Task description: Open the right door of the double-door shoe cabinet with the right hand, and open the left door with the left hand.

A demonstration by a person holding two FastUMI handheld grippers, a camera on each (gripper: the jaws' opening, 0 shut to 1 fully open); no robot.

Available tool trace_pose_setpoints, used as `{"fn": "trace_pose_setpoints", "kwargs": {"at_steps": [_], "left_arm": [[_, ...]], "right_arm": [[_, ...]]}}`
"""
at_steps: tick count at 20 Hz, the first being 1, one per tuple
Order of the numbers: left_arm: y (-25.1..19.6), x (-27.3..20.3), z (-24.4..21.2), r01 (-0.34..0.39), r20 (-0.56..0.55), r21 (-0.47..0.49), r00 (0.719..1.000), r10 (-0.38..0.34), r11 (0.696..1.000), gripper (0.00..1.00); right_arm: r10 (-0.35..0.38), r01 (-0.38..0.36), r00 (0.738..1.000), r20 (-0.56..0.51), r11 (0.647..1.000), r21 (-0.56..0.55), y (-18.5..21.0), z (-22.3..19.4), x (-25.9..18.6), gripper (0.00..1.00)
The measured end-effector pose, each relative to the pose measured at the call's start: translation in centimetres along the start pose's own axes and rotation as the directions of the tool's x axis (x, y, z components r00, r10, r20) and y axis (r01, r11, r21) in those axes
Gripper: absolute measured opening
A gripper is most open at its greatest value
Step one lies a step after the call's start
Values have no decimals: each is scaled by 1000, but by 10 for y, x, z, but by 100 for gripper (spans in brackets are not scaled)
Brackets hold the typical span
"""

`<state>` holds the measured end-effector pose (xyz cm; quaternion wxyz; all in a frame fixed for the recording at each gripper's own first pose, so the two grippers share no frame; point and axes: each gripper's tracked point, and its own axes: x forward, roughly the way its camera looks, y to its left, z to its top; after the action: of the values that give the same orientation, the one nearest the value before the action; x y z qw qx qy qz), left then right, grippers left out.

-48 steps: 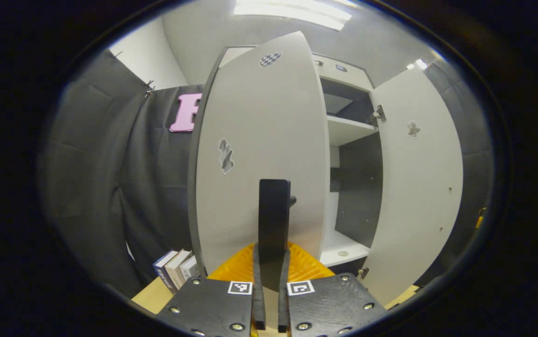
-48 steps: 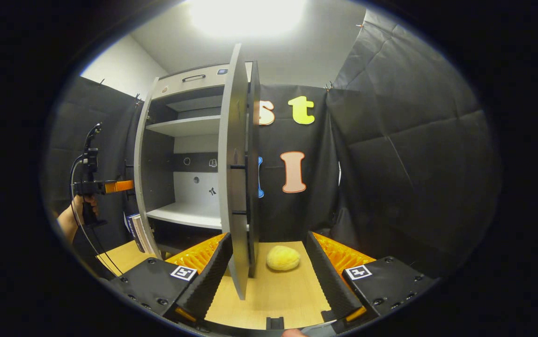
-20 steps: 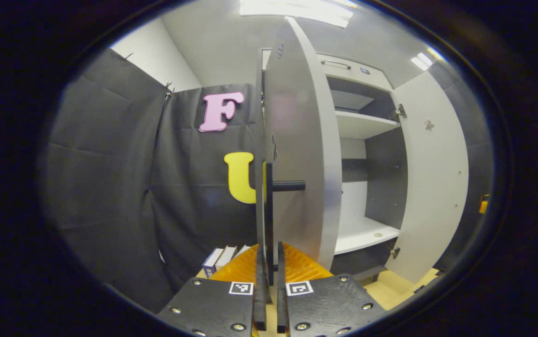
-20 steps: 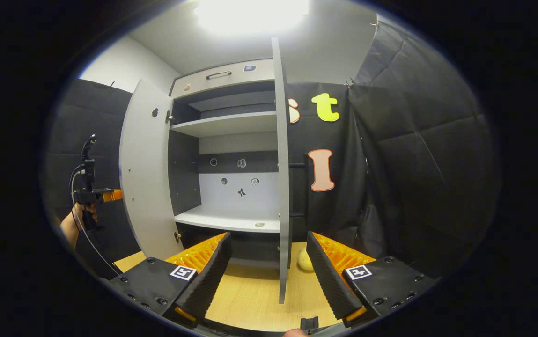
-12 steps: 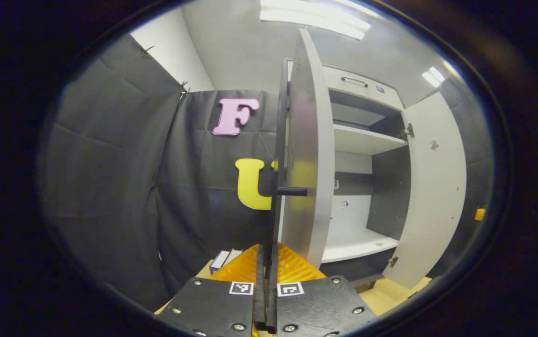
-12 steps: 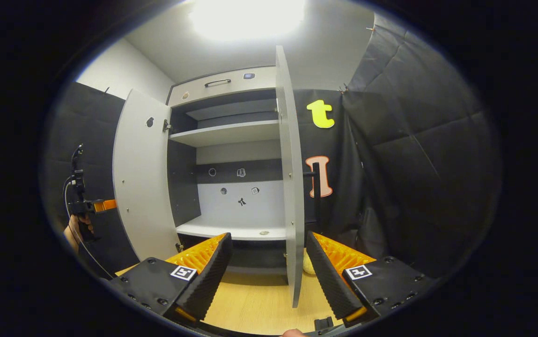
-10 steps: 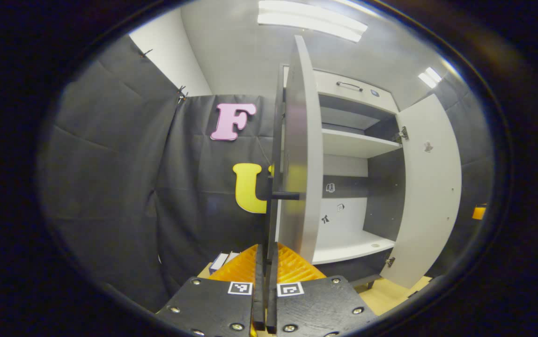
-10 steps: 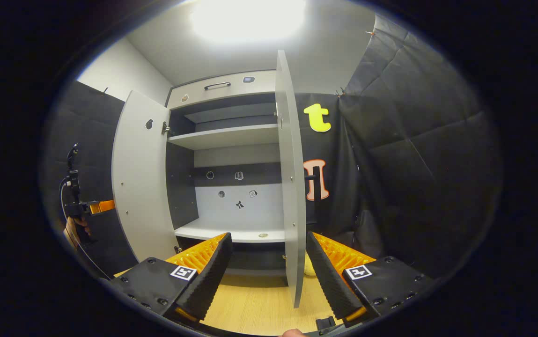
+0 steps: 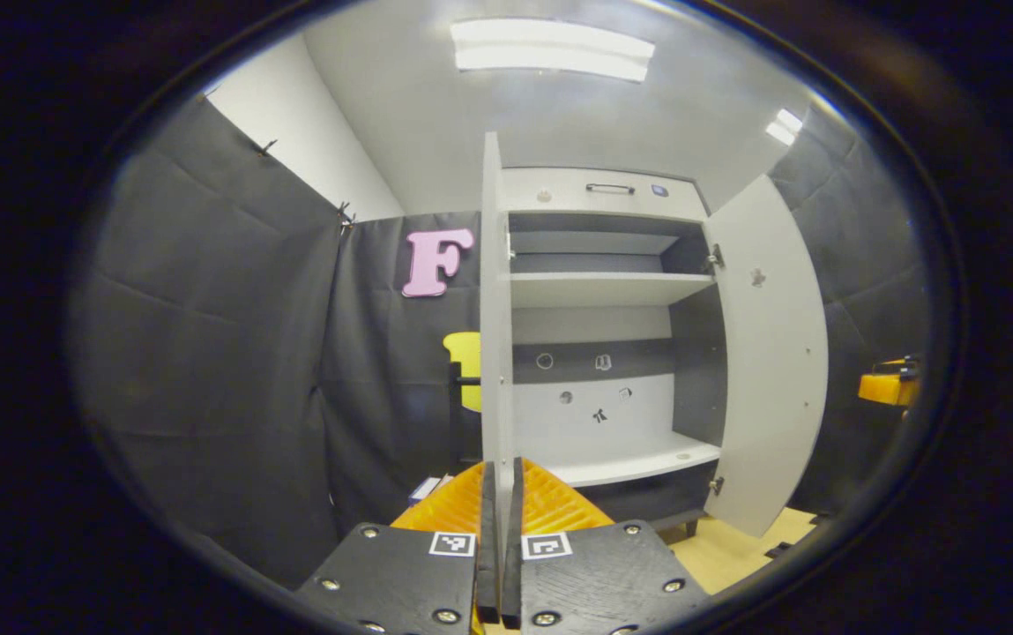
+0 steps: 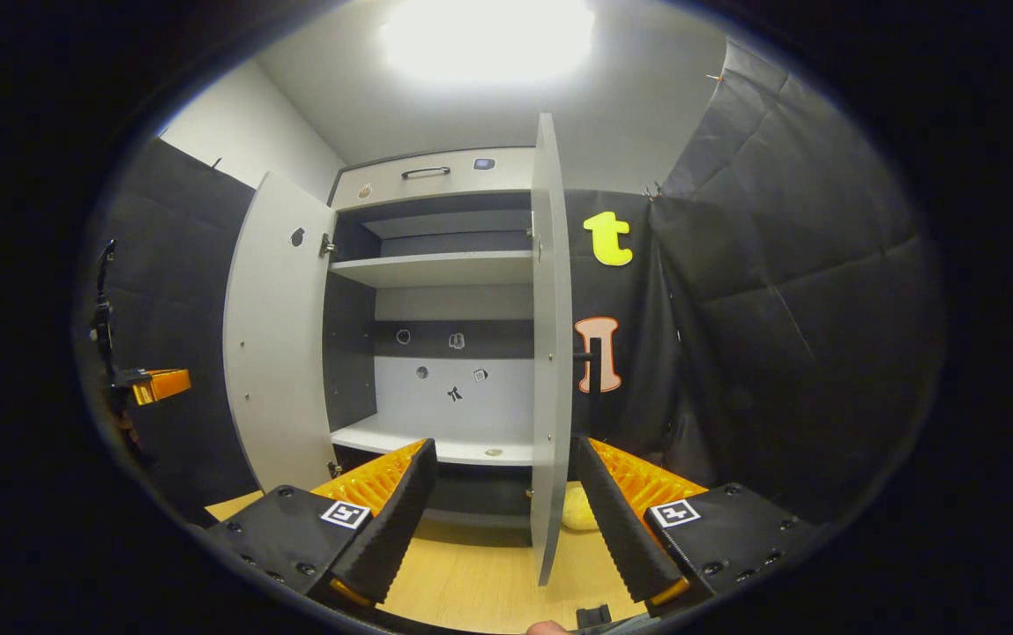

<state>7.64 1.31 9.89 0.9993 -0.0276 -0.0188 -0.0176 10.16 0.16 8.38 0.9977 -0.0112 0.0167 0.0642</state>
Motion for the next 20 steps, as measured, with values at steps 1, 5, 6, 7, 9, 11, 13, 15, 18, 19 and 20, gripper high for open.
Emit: {"fn": "trace_pose_setpoints", "kwargs": {"at_steps": [1,5,6,7,9,11,13,15,18,19,20], "left_arm": [[-4,-7,-3,-6,-7,23,1000,6,1000,4],[-16,-27,-13,-4,-29,84,1000,6,996,6],[-23,-31,-16,6,-36,74,999,-4,997,5],[-26,-36,-17,2,-34,64,999,0,998,9],[-30,-42,-17,-2,-20,58,1000,4,998,31],[-35,-46,-23,-4,-24,43,1000,5,999,61],[-38,-50,-28,-7,-35,23,999,8,1000,88],[-40,-55,-33,-17,-50,29,999,19,999,89],[-41,-58,-35,-26,-53,55,998,29,998,89],[-41,-58,-34,-28,-51,55,998,31,998,89],[-44,-58,-32,-31,-46,51,998,33,998,89]], "right_arm": [[-6,6,1000,5,1000,-3,-2,1,0,99],[-22,21,999,27,1000,20,-1,4,1,99],[-25,24,999,32,999,22,-1,4,1,99],[-32,31,999,37,999,22,-2,4,1,99],[-48,47,998,42,999,16,-5,4,2,99],[-48,47,998,43,999,15,-5,4,1,99],[-49,49,998,41,999,21,-4,3,0,99],[-54,53,998,33,998,30,-4,2,-1,99],[-65,64,998,22,997,35,-5,0,-3,99],[-70,69,997,19,997,36,-6,-1,-4,99],[-70,69,997,18,997,38,-5,-1,-4,99]]}}
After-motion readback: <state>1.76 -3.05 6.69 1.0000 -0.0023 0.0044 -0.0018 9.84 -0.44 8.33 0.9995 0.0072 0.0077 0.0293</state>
